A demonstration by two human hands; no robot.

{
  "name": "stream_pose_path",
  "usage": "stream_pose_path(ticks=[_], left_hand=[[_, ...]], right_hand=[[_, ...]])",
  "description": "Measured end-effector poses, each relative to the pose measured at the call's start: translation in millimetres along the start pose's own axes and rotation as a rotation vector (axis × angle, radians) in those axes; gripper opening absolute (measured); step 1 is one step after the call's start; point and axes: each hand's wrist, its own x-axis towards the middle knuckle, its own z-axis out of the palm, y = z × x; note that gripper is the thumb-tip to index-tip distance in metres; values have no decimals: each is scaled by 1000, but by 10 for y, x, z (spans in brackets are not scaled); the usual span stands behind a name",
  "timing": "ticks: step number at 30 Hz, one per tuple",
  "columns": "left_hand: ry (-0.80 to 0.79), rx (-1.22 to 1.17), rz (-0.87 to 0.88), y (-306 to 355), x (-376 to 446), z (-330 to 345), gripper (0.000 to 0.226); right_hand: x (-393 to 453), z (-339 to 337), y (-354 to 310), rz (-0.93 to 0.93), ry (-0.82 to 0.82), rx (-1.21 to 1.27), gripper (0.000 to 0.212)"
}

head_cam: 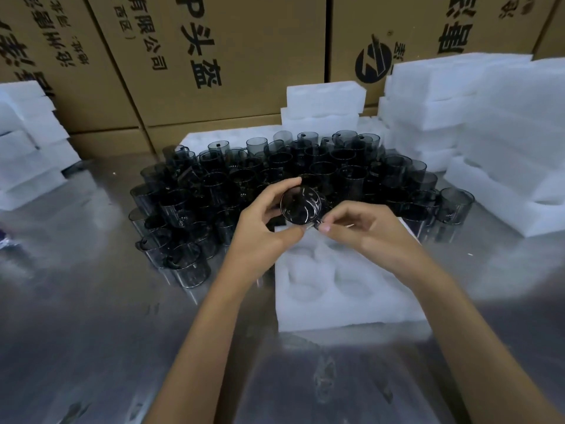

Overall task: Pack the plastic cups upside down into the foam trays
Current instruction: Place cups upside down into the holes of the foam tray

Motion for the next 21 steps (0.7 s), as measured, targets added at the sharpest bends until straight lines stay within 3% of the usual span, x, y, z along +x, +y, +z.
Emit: stream_pose_path(ticks=[8, 16, 19, 21], left_hand=[[-123, -36, -233, -118, -24, -144, 62], [-146, 22, -287, -167, -79, -179, 64], [-162, 90, -284, -148, -106, -183, 65], [-158, 136, -285, -133, -118, -199, 65]], right_hand=[[-50, 53, 29, 54, -131, -131, 12], [-43, 47, 45, 100, -34, -136, 5], [-31, 24, 57, 76, -28, -118, 29], [-37, 35, 68, 56, -67, -198, 33]])
